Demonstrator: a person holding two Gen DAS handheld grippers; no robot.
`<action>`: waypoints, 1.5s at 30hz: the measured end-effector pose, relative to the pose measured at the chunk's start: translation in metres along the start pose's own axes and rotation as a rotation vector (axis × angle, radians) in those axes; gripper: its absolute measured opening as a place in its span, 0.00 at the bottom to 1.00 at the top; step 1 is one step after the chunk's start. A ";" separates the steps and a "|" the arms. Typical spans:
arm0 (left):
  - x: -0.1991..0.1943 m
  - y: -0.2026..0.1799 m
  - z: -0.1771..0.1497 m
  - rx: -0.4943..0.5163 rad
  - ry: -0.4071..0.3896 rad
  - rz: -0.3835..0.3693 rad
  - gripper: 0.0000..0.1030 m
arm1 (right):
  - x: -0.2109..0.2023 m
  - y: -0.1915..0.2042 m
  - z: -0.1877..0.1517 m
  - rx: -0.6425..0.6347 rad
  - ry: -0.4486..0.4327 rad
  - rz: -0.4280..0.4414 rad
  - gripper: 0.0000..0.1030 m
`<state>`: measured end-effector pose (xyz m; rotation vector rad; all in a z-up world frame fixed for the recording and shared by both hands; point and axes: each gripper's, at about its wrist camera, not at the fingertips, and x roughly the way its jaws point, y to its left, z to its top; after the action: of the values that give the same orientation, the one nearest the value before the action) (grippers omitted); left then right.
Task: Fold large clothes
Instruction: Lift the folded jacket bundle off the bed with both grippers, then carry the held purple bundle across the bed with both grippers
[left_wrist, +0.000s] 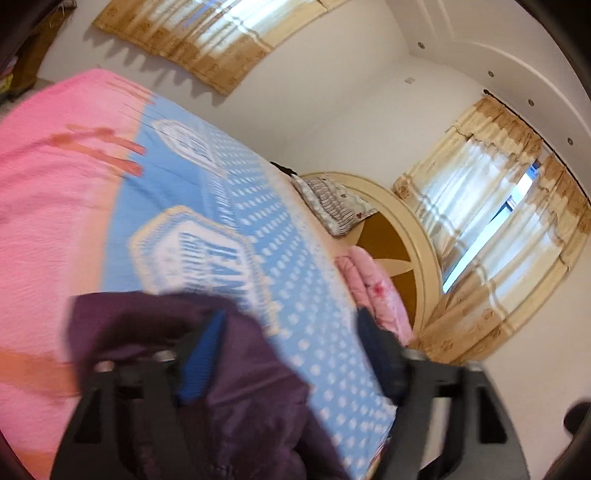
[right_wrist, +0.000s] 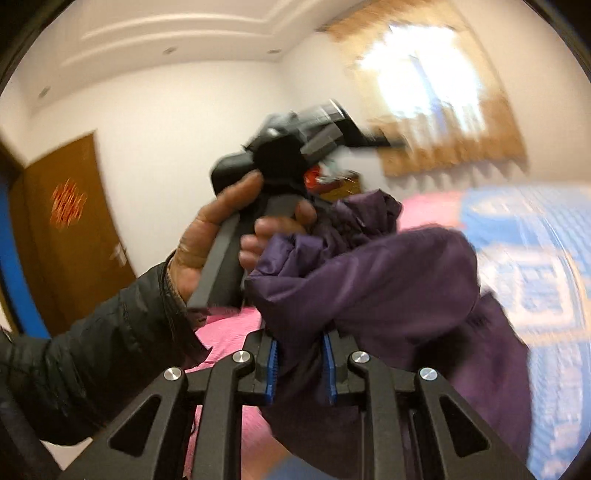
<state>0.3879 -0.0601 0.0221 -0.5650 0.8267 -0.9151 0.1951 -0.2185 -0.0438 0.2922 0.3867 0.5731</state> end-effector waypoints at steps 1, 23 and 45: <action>0.019 -0.005 0.003 0.010 0.019 -0.006 0.95 | -0.007 -0.015 -0.004 0.035 0.000 -0.011 0.19; 0.156 0.002 -0.059 0.123 0.081 0.080 0.93 | -0.053 -0.138 -0.032 0.371 0.034 -0.143 0.58; 0.004 -0.015 -0.078 0.285 -0.193 0.266 1.00 | 0.042 -0.187 -0.020 0.357 0.307 -0.209 0.36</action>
<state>0.3187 -0.0777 -0.0131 -0.2808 0.5677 -0.7051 0.3062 -0.3407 -0.1427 0.5021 0.8099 0.3395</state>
